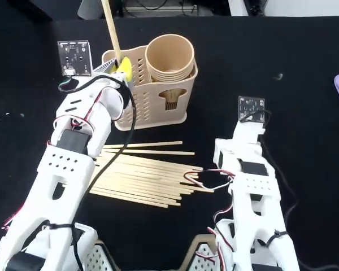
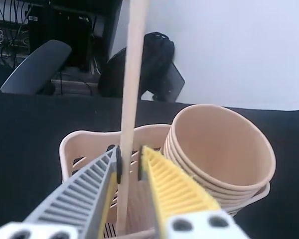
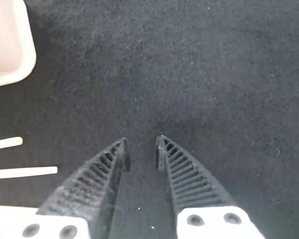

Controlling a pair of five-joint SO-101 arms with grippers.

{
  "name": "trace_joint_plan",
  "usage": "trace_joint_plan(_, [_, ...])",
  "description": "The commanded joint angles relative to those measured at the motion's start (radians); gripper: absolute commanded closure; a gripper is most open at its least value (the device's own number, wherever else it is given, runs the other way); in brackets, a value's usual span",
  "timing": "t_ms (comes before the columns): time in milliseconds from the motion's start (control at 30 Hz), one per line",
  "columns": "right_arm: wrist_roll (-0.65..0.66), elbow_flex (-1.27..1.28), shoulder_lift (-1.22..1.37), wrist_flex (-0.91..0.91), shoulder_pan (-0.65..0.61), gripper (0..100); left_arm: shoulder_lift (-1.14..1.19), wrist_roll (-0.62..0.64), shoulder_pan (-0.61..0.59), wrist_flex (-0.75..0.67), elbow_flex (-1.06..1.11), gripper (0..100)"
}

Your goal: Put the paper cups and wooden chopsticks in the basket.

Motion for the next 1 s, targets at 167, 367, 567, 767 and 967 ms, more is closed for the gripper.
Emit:
trace_joint_plan(167, [-0.005, -0.004, -0.015, -0.023, 0.009, 89.7, -0.046, -0.008, -0.016, 0.044, -0.116, 89])
trace_joint_plan(367, [-0.003, -0.008, -0.021, -0.015, 0.014, 89.7, -0.255, -0.009, -0.17, 0.427, -0.202, 89])
trace_joint_plan(567, [0.121, -0.182, -0.021, 0.215, 0.008, 89.6, -0.39, -0.117, -0.483, 0.763, -0.045, 89])
trace_joint_plan(767, [0.43, -0.43, -0.021, 0.595, -0.049, 89.6, -0.402, -0.218, -0.636, 0.651, 0.326, 89])
trace_joint_plan(967, [0.664, -0.479, -0.018, 0.815, -0.264, 89.6, -0.404, -0.166, -0.628, 0.457, 0.573, 89])
